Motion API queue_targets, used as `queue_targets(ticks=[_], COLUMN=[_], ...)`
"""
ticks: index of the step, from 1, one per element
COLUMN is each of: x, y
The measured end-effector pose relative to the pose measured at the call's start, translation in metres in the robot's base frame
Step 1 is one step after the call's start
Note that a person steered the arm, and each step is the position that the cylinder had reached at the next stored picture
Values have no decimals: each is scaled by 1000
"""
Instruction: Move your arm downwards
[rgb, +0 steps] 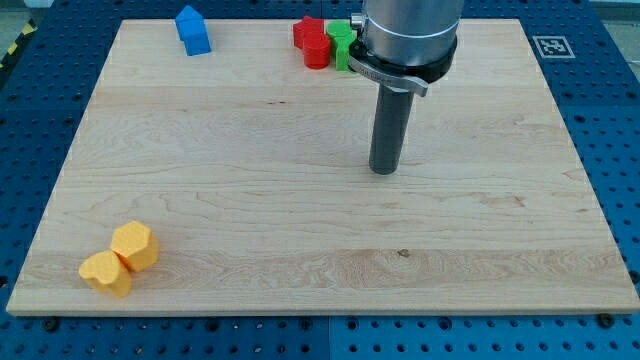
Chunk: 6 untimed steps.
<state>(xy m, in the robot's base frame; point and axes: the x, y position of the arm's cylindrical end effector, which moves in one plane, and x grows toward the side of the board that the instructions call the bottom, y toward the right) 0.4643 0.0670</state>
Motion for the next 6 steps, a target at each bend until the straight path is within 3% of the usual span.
queue_targets(ticks=[6], x=[44], y=[0])
